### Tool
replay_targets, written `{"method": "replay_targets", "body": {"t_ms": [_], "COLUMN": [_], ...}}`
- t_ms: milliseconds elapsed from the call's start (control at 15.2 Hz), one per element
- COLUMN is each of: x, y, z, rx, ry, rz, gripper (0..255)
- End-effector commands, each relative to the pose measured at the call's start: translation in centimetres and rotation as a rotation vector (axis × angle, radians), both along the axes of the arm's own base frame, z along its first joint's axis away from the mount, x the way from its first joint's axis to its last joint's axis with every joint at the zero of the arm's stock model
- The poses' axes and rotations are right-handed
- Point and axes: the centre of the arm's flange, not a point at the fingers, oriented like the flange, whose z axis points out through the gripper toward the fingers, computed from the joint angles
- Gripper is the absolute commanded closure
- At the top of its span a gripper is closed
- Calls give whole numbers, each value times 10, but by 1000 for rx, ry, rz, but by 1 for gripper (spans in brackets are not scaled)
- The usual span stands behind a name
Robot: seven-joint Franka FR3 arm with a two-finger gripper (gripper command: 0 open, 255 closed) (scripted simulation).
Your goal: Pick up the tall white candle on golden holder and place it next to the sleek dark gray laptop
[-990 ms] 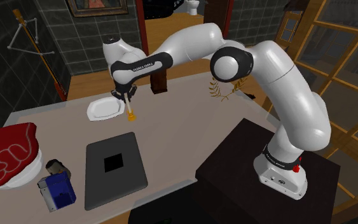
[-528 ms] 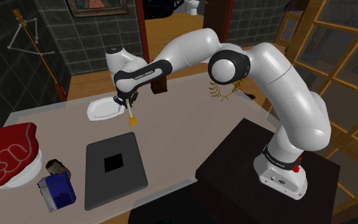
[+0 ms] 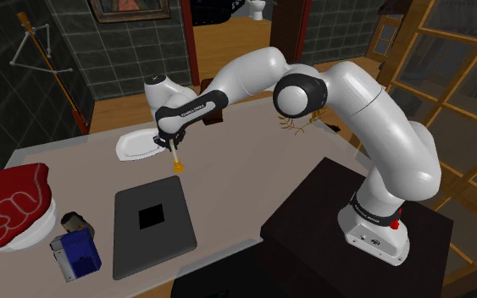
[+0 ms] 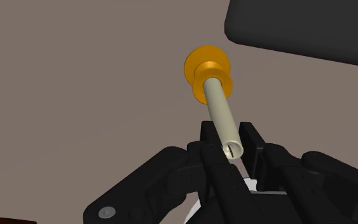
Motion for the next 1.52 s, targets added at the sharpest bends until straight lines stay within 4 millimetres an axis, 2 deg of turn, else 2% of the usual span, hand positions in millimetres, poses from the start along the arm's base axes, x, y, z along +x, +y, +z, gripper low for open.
{"method": "replay_targets", "body": {"t_ms": [0, 462, 528, 858, 1122, 1452], "x": [-1, -1, -1, -1, -8, -8], "y": [0, 0, 0, 0, 3, 3], "z": [-5, -5, -5, -5, 44, 44], "rx": [0, 0, 0, 0, 0, 0], "ry": [0, 0, 0, 0, 0, 0], "rz": [0, 0, 0, 0, 0, 0], "gripper": [255, 255, 0, 0, 0, 0]}}
